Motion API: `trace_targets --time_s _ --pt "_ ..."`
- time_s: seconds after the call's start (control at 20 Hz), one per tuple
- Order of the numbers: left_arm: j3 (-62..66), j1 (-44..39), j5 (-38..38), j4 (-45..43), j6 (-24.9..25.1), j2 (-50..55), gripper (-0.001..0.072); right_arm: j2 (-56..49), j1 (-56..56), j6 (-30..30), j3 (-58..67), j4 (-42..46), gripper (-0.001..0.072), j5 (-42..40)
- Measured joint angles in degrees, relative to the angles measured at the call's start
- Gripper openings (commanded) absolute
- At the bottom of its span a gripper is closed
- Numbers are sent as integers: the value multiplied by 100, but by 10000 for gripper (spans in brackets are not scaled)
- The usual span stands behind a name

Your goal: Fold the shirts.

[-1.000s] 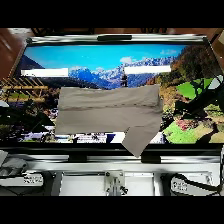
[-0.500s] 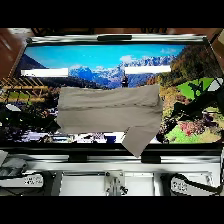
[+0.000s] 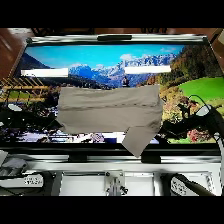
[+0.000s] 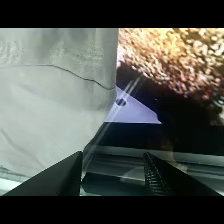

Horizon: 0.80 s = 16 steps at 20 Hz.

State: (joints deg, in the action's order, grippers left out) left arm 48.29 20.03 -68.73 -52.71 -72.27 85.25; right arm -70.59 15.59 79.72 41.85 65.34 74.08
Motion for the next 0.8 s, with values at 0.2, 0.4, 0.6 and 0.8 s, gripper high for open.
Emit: trace_targets --time_s 0.2,0.4,0.6,0.8 --pt "0 -2 -83 0 142 0 39 -42 -160 -4 -345 -330 507 -485" --pt "-2 4 -149 -13 223 2 39 -234 -557 98 -435 -586 498 -791" --pt "0 20 -188 0 284 0 38 -317 -848 275 -466 -612 62 -1357" --pt "199 35 -240 2 470 -17 37 -94 -942 251 -426 -487 61 -1508"
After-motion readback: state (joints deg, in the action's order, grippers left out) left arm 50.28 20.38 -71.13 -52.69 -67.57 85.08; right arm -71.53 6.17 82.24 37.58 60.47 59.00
